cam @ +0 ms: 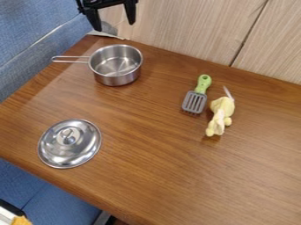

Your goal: Put the lid on the silver pot in the left side of table

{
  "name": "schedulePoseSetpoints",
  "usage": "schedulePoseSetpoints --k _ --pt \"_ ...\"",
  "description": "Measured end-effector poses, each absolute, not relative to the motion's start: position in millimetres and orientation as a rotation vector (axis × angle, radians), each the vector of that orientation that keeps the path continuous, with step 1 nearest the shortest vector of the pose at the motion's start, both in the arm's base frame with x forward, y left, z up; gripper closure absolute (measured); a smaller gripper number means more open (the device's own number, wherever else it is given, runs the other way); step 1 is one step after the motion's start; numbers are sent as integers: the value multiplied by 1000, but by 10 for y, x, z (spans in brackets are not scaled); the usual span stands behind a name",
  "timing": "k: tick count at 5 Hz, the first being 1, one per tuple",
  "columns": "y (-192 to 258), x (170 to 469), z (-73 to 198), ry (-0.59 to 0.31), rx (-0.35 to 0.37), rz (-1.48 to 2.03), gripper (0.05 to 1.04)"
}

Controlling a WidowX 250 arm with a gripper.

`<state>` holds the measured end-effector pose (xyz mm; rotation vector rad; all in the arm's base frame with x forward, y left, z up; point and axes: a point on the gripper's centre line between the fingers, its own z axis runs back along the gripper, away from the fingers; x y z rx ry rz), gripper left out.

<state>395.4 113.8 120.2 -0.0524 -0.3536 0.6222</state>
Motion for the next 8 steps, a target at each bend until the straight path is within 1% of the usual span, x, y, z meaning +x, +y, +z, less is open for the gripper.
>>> schedulePoseSetpoints --k 1,2,3,4,5,6,7,8 --pt "1130 3926 1040 -312 -52 628 84" --pt "1071 3756 960 -285 -54 637 84" --pt "995 3554 1066 -297 -32 626 84" --pt "848 3303 1078 -290 -19 565 84" --pt "746 3034 977 -249 17 518 84" --pt "660 2711 784 -188 16 502 84" --pt "608 2417 615 -133 59 470 84" --pt "597 2271 530 -80 106 445 84"
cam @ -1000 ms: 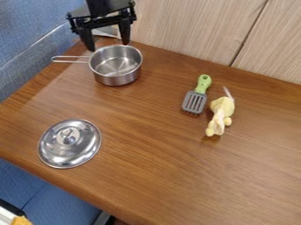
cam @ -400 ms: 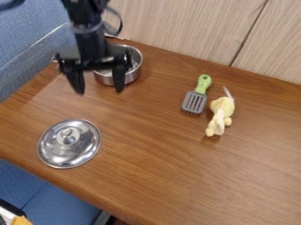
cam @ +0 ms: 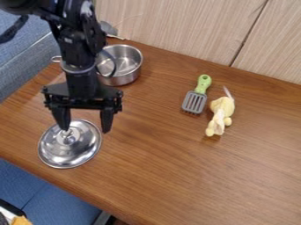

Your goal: Put the lid on the silver pot in the left side of table

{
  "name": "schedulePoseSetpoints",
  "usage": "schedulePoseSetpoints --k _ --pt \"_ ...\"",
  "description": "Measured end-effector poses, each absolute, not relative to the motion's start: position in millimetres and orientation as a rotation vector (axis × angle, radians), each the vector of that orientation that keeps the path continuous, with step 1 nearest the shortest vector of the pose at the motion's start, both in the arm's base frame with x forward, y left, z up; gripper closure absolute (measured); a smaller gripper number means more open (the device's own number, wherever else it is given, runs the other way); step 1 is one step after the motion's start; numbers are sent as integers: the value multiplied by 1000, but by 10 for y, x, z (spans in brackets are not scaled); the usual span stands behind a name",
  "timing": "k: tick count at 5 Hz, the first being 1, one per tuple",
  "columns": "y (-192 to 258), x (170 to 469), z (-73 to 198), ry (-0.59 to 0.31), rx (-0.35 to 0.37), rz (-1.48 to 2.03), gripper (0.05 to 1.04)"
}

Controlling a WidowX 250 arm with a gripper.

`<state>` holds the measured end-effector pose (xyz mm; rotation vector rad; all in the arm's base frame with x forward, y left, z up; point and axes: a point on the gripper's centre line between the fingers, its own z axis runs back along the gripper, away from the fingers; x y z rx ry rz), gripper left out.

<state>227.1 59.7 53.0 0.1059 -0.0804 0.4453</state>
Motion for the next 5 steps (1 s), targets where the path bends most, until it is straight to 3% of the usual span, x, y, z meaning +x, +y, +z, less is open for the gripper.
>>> schedulePoseSetpoints --k 3,4,5 --pt "696 2167 522 -43 126 480 84" --pt "810 2178 482 -84 54 500 84" --pt "840 2196 378 -96 62 486 84"
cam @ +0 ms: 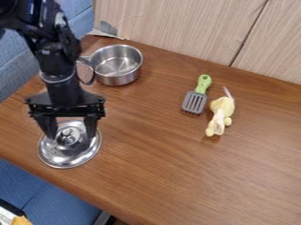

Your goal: Put the lid on the silver pot in the left side of table

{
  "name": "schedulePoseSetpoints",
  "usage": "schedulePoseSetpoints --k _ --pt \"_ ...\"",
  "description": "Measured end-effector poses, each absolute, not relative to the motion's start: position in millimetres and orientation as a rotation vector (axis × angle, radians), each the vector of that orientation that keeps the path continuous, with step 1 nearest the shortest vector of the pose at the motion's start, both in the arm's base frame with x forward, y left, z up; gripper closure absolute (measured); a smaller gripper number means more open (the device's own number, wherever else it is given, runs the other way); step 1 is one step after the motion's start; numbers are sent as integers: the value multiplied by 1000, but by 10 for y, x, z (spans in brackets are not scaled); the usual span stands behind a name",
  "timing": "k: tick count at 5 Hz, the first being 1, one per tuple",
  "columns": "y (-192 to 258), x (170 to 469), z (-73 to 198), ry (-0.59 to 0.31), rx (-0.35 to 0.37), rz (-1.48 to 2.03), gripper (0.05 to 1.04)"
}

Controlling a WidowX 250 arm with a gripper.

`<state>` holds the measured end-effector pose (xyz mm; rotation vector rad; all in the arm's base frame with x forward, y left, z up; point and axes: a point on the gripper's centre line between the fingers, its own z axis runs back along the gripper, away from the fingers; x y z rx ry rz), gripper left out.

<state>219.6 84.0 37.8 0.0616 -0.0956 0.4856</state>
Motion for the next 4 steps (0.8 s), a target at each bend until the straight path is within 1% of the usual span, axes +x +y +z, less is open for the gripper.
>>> schedulePoseSetpoints --k 1,2,3,4 --pt "862 2226 306 -100 52 480 99" --pt "881 2285 296 -99 59 466 186" --pt "843 2286 278 -92 78 448 442" --pt "846 2290 288 -95 77 442 583"
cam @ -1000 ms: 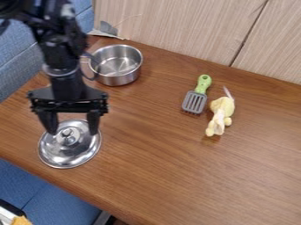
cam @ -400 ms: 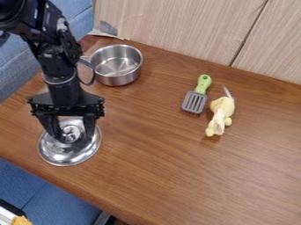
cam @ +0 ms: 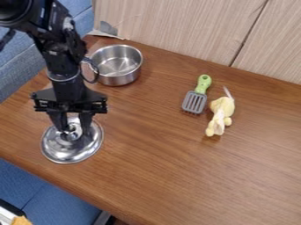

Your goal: Put the lid on the silver pot in the left side of table

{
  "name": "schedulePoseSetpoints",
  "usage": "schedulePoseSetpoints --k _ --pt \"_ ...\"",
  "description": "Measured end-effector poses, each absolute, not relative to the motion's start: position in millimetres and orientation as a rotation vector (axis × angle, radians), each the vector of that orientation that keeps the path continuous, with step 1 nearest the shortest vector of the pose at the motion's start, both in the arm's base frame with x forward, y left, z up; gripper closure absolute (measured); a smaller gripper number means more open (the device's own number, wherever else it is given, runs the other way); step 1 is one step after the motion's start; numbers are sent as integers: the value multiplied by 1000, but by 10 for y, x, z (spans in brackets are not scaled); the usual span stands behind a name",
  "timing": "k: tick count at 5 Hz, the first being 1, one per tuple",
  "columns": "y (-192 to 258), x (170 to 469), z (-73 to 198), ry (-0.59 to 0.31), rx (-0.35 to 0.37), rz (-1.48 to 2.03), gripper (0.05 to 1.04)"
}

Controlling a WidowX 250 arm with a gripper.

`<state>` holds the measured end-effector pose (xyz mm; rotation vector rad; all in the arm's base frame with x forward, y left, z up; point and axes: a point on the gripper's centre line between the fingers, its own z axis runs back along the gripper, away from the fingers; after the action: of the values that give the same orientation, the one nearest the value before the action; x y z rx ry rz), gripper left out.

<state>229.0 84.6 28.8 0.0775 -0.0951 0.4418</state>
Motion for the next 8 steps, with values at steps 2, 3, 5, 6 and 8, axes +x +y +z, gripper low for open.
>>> schedulePoseSetpoints --k 2,3,5,6,8 --pt "833 2284 294 -93 68 433 797" --pt "809 2319 310 -93 49 434 797" --pt "837 2480 465 -107 22 477 797" --pt "903 2621 630 -131 28 519 797" --pt "1006 3127 933 -231 -9 546 798"
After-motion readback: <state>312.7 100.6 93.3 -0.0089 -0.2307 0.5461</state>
